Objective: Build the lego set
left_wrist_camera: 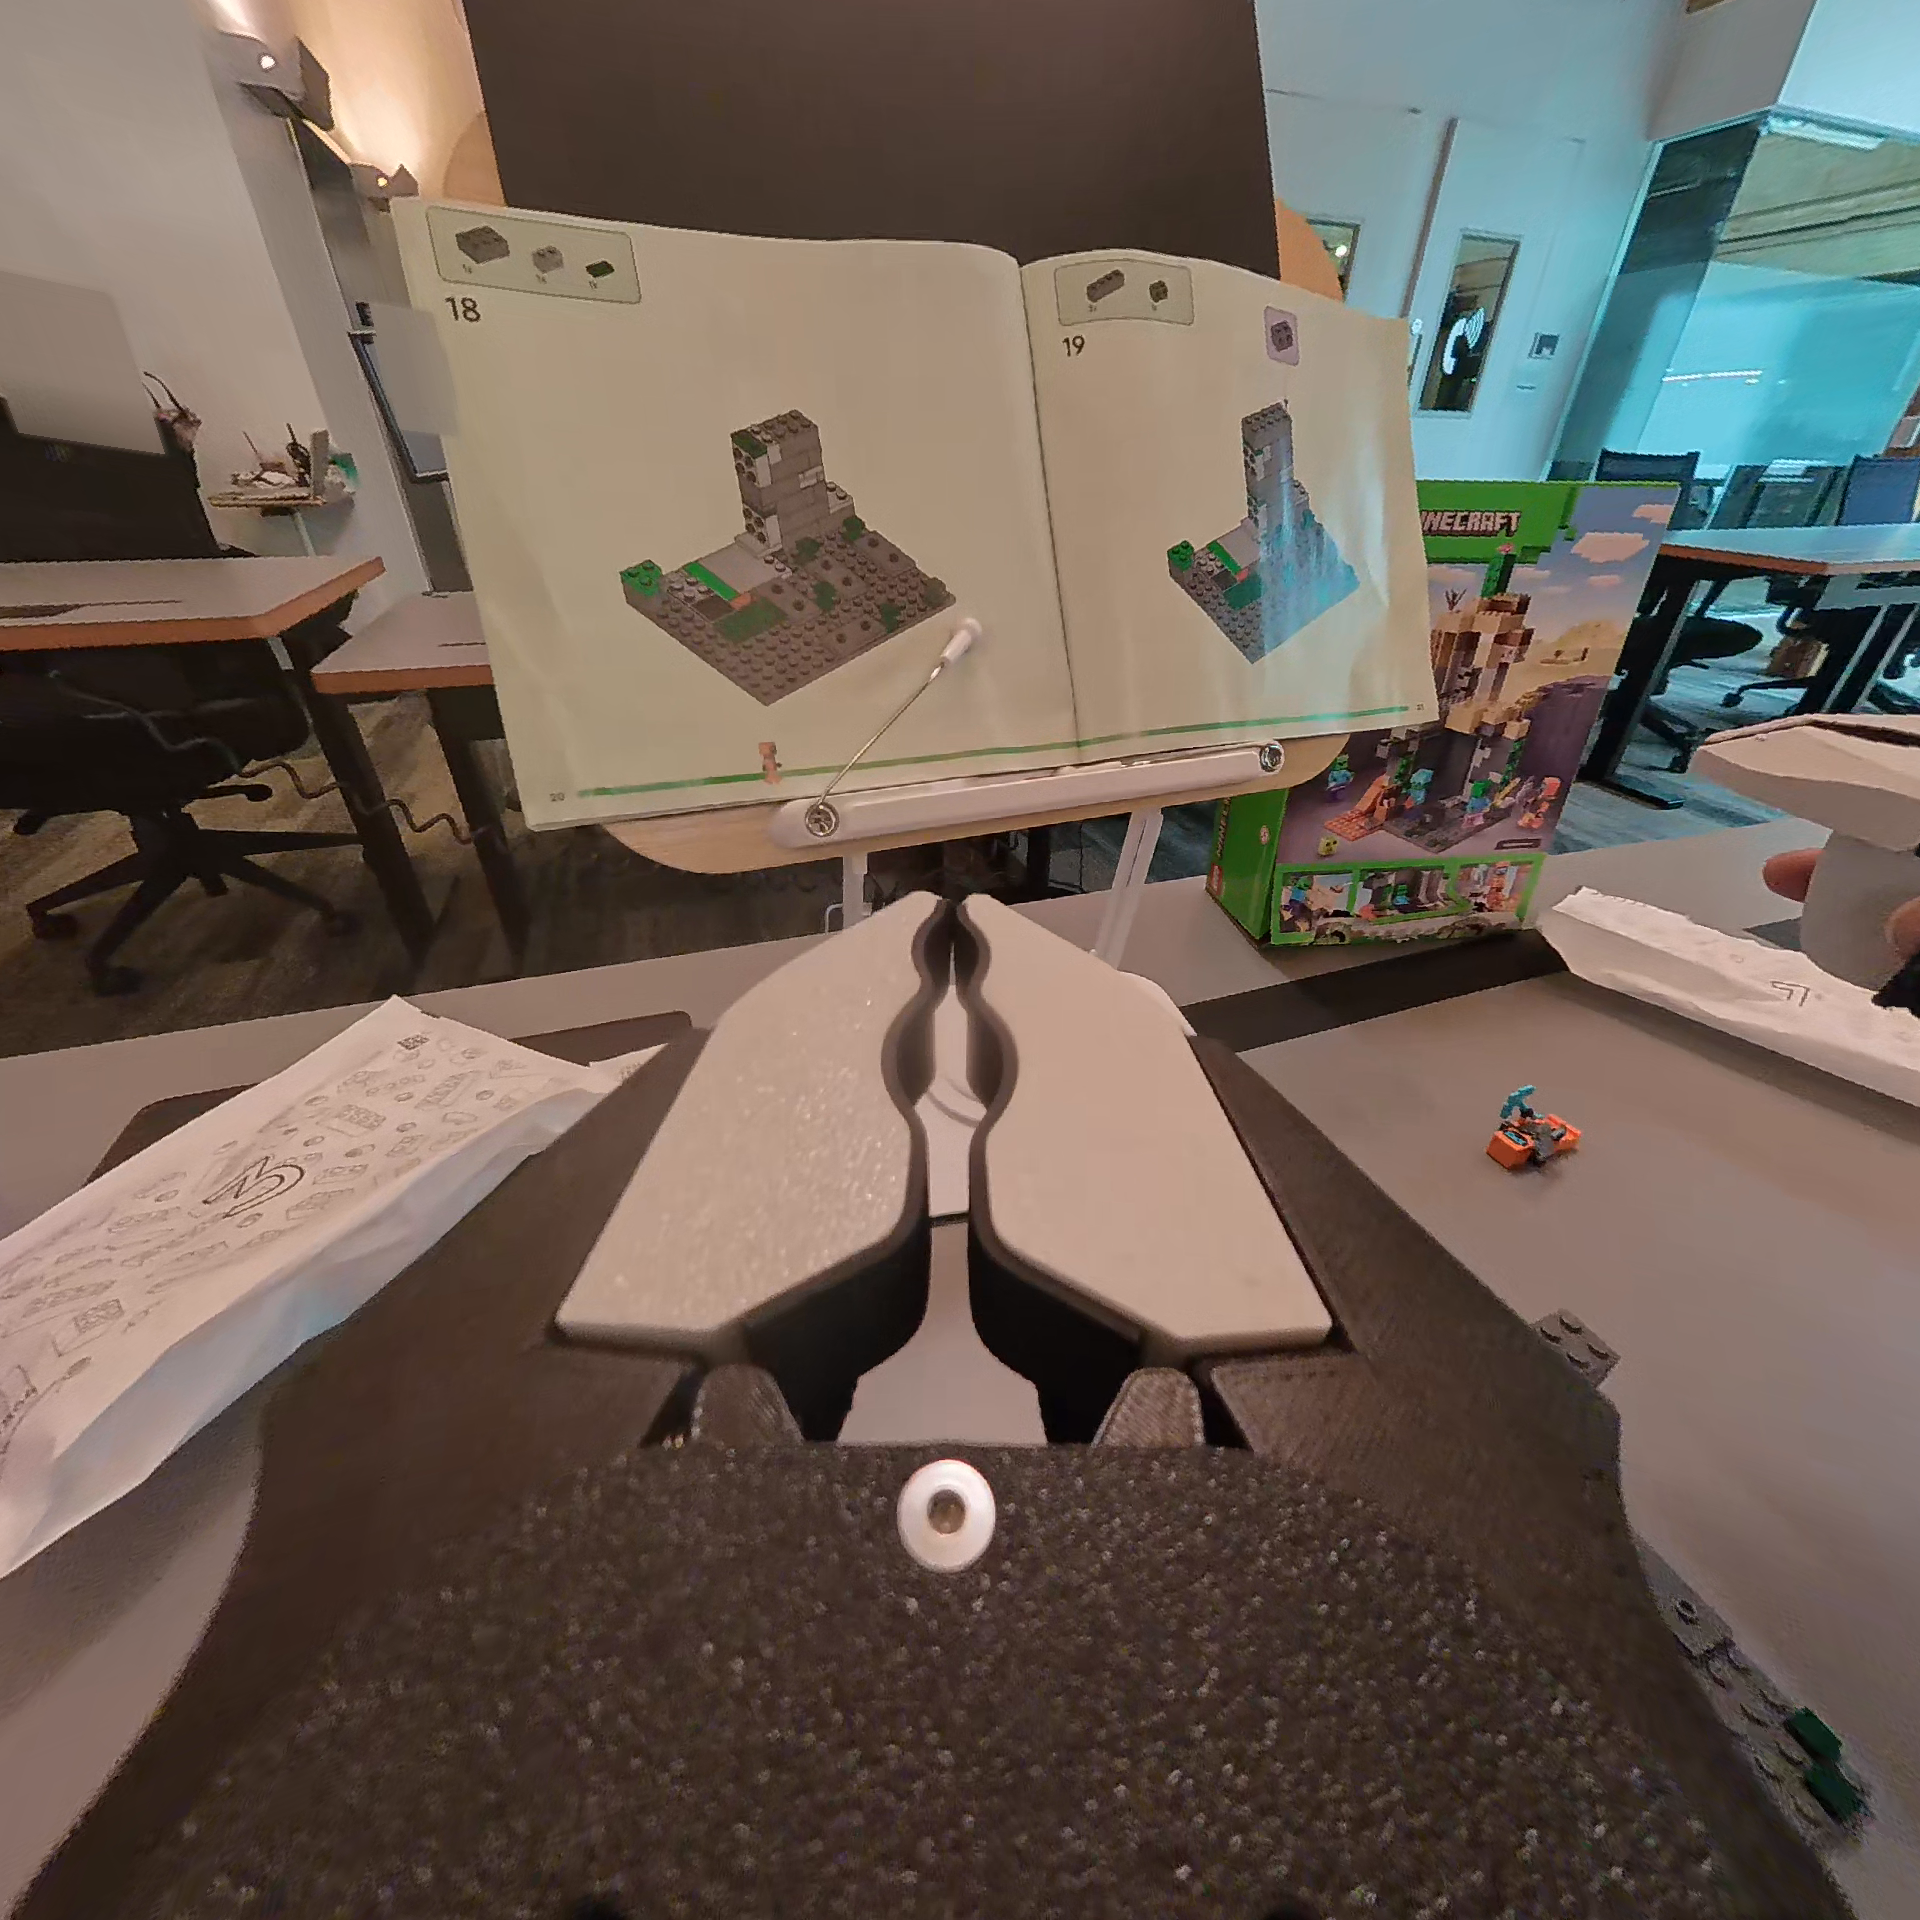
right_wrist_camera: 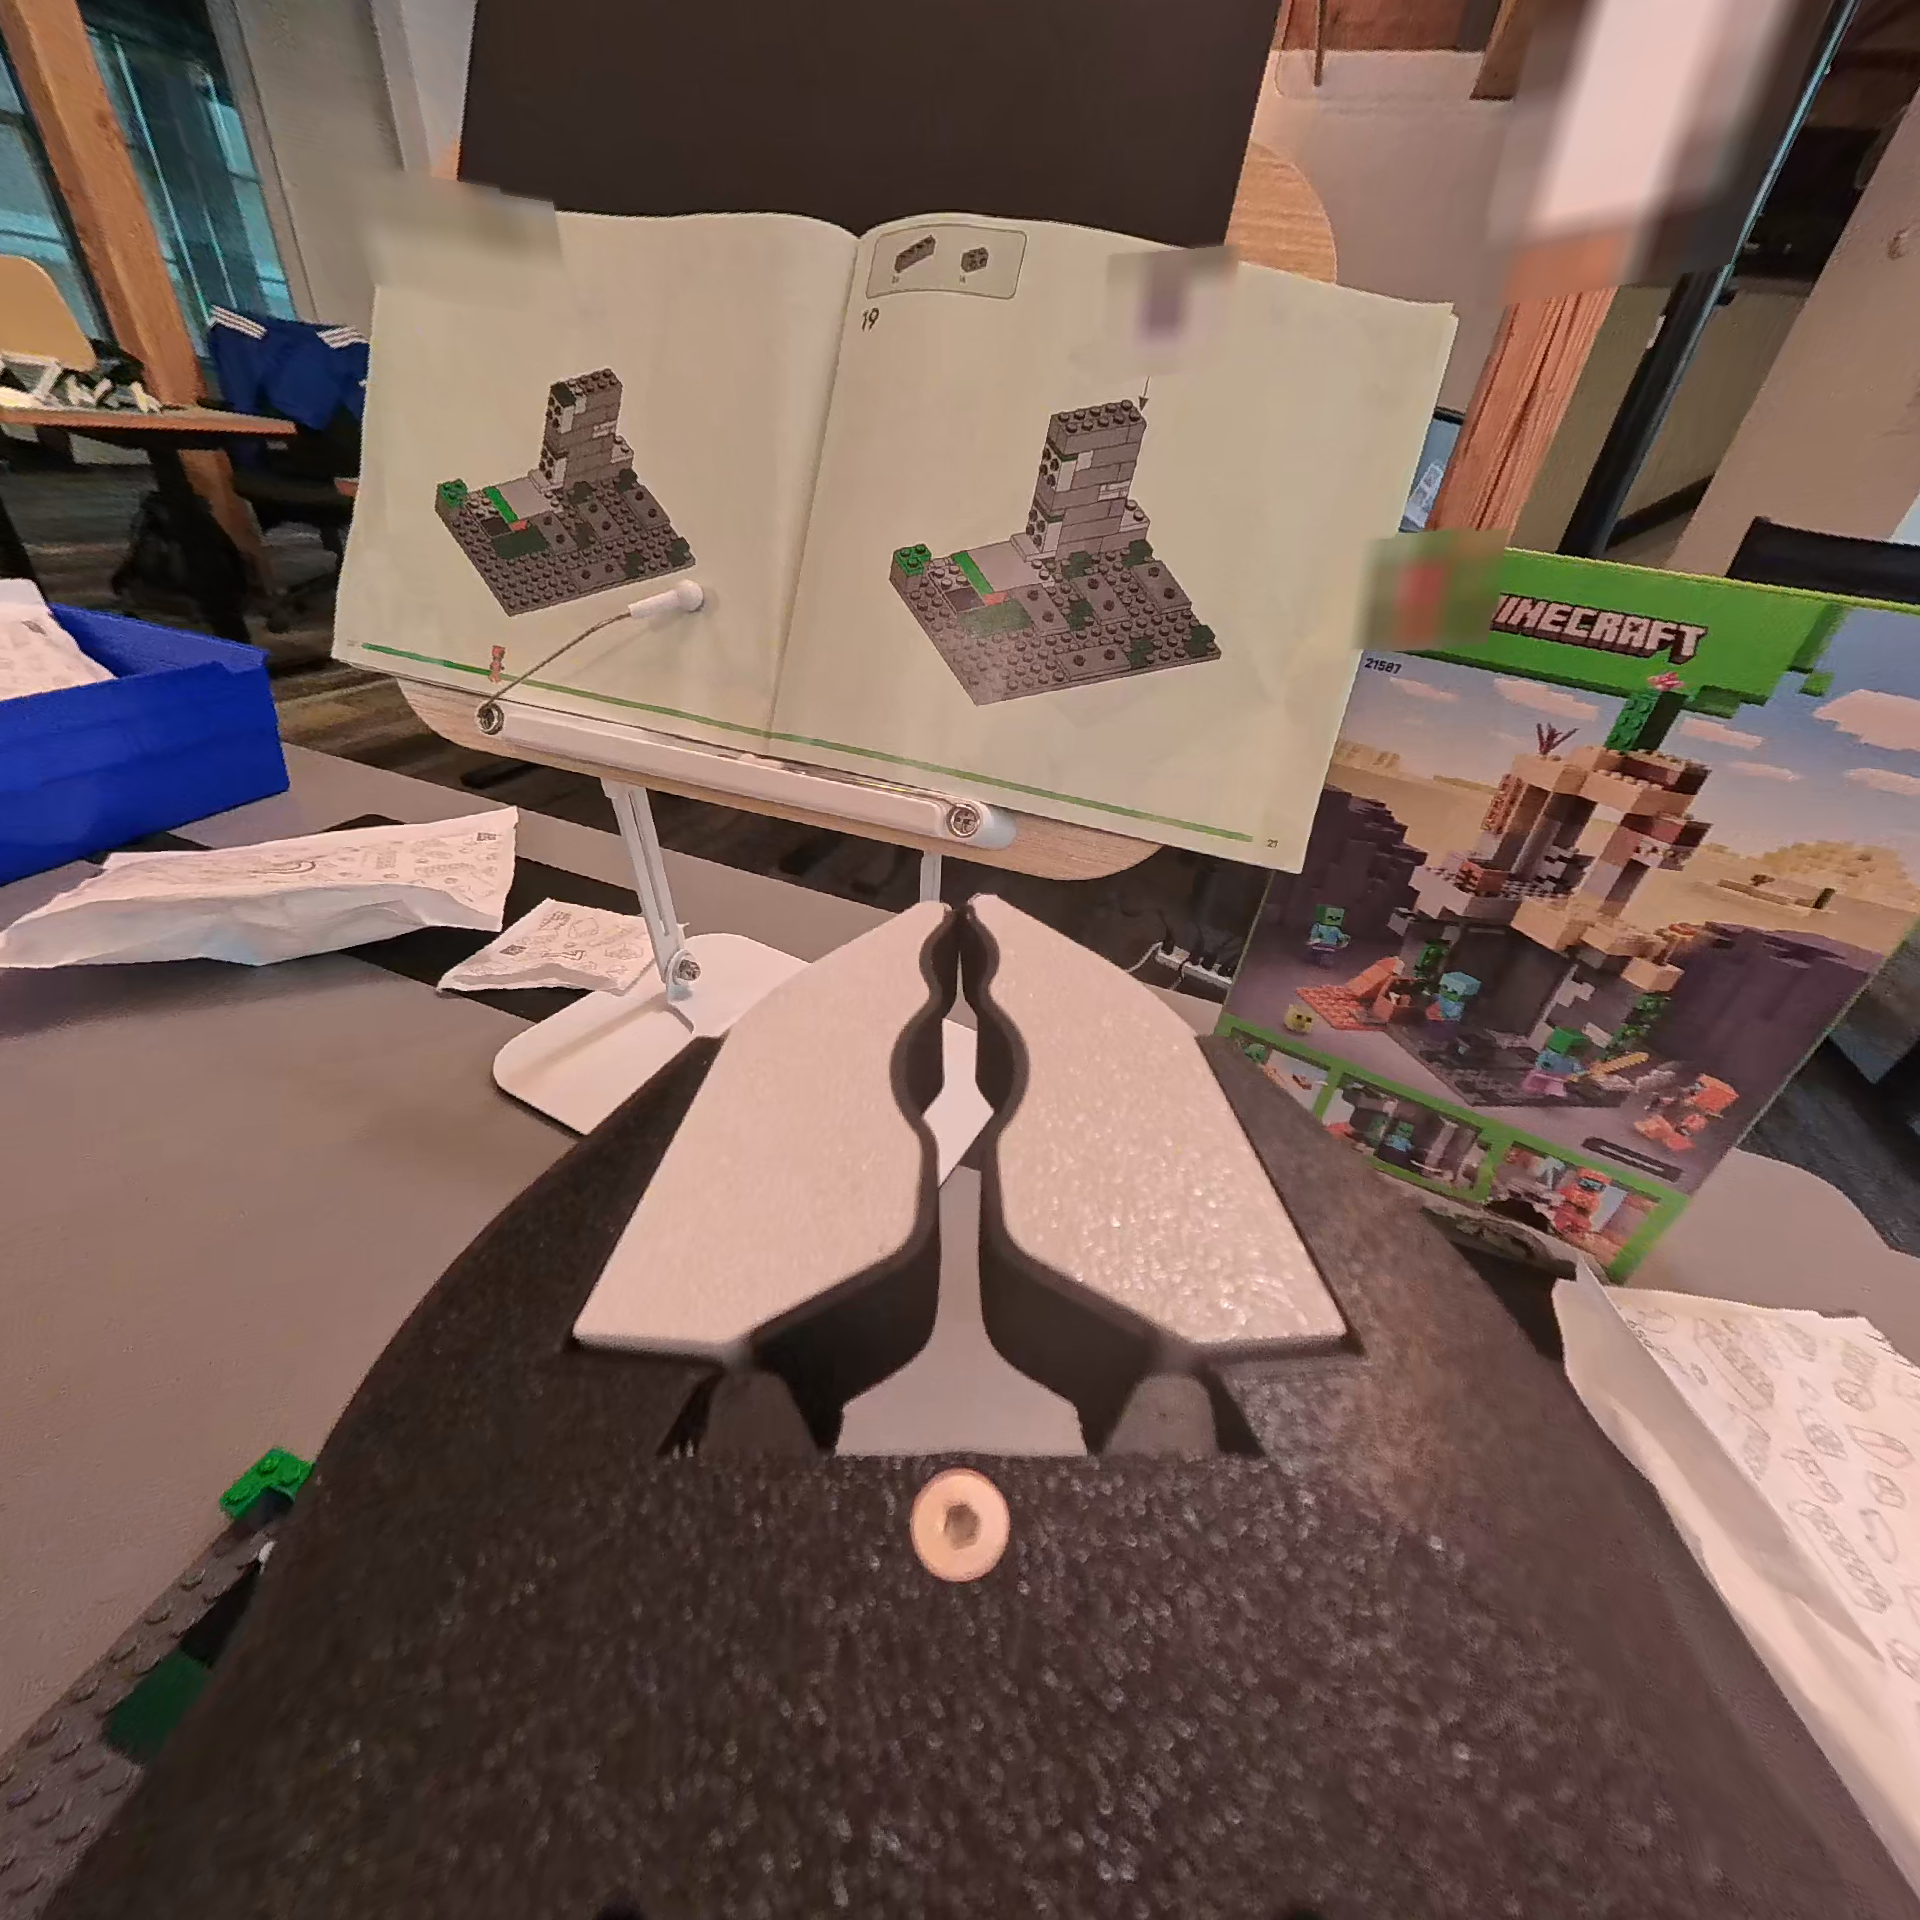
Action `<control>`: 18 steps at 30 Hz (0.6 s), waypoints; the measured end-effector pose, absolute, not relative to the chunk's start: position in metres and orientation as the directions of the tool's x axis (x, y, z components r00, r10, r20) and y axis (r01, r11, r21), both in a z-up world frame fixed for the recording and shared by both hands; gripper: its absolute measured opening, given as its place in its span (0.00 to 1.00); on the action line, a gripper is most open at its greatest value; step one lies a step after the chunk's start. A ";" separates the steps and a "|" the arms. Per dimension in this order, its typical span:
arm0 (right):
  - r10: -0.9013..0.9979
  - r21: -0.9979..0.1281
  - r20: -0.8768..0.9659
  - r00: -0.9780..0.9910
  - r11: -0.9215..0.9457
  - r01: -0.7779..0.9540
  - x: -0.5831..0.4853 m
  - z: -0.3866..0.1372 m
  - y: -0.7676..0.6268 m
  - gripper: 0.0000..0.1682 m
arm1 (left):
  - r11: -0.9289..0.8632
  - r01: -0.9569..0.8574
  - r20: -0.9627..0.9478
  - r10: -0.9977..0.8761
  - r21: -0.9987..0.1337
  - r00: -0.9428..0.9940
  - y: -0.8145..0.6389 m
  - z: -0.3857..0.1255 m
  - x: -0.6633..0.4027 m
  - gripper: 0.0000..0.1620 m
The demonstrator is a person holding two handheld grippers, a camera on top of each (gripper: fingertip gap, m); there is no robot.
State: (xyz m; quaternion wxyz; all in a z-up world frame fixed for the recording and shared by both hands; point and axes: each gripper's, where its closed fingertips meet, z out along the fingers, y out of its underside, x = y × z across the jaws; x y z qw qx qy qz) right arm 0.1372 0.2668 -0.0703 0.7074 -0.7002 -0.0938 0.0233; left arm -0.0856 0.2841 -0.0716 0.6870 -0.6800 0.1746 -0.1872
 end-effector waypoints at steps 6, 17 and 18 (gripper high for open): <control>0.178 -0.994 0.113 0.977 0.019 0.111 0.134 -0.073 0.267 0.00 | 0.025 0.004 -0.009 -0.503 -1.000 0.864 0.280 -0.066 -0.083 0.00; 0.300 -0.984 0.174 0.938 0.020 0.176 0.113 -0.099 0.275 0.07 | 0.025 -0.033 -0.041 -0.544 -0.999 0.838 0.279 -0.070 -0.075 0.00; 0.304 -0.984 0.175 0.936 0.017 0.179 0.112 -0.102 0.276 0.07 | 0.020 -0.038 -0.042 -0.547 -0.999 0.836 0.280 -0.072 -0.074 0.00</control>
